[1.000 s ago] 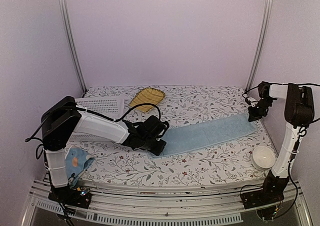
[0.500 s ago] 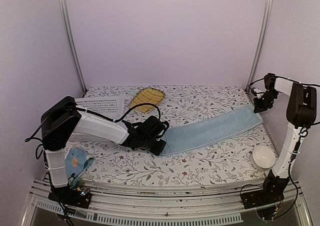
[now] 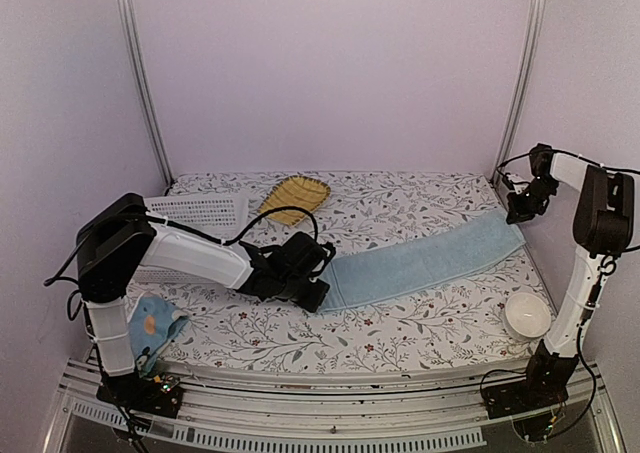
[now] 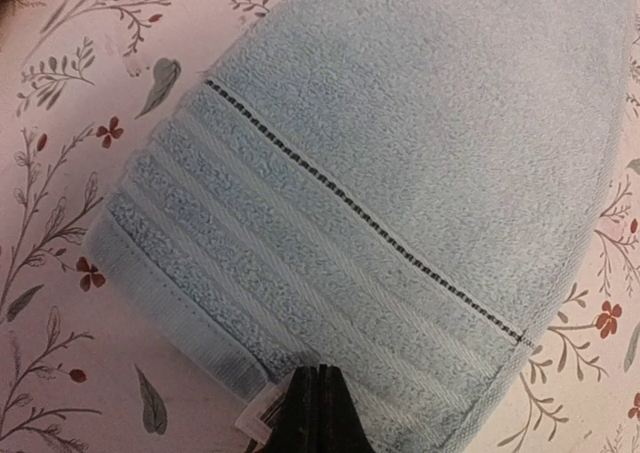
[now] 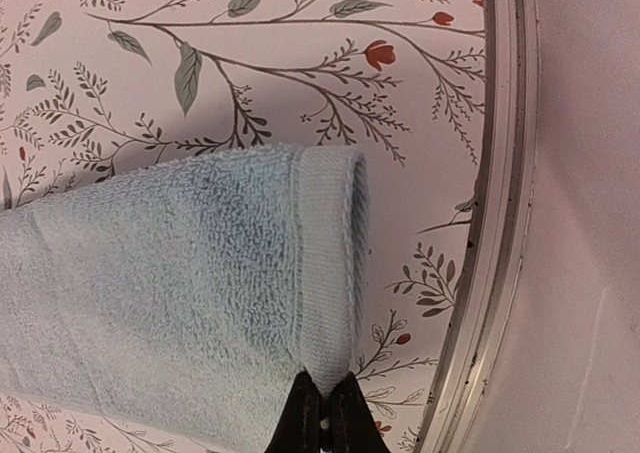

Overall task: Roll the towels
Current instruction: Pick up the towel from the center of the board.

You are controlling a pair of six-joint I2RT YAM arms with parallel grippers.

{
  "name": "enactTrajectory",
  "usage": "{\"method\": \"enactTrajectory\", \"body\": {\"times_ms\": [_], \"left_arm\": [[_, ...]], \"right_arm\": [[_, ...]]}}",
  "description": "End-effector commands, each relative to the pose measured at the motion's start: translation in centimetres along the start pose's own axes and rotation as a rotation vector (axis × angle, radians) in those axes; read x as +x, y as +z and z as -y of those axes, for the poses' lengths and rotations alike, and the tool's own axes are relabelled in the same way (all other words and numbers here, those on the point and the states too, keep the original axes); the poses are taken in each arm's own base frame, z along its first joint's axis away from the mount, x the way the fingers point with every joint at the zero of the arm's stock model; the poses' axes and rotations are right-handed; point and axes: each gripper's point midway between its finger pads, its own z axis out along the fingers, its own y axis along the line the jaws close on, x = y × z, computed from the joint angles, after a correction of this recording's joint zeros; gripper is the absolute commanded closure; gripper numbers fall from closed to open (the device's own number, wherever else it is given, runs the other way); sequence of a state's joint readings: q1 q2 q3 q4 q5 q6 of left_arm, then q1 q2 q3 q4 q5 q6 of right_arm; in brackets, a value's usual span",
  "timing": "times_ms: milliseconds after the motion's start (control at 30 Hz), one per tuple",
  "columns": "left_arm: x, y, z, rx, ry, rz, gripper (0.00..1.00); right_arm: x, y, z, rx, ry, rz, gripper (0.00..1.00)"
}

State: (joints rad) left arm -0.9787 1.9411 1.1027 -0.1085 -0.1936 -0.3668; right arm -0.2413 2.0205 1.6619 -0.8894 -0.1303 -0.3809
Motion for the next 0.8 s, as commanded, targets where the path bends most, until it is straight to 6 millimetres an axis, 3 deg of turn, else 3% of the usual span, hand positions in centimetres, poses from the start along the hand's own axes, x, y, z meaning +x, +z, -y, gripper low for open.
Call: {"method": "enactTrajectory", "body": {"times_ms": [0, 367, 567, 767], "left_arm": [[-0.4, -0.5, -0.4, 0.009, -0.012, 0.018, 1.0], [-0.3, 0.0, -0.3, 0.02, -0.02, 0.008, 1.0], [-0.1, 0.3, -0.4, 0.022, -0.029, -0.002, 1.0], [0.1, 0.4, -0.4, 0.024, -0.036, -0.008, 1.0]], "right_arm": [[-1.3, -3.2, -3.4, -0.109, -0.017, 0.071, 0.98], [-1.2, -6.1, -12.0, -0.389, -0.061, 0.098, 0.98], [-0.8, -8.1, -17.8, -0.624, -0.11, 0.108, 0.98], [-0.3, -9.1, -21.9, -0.759, -0.17, 0.105, 0.98]]}}
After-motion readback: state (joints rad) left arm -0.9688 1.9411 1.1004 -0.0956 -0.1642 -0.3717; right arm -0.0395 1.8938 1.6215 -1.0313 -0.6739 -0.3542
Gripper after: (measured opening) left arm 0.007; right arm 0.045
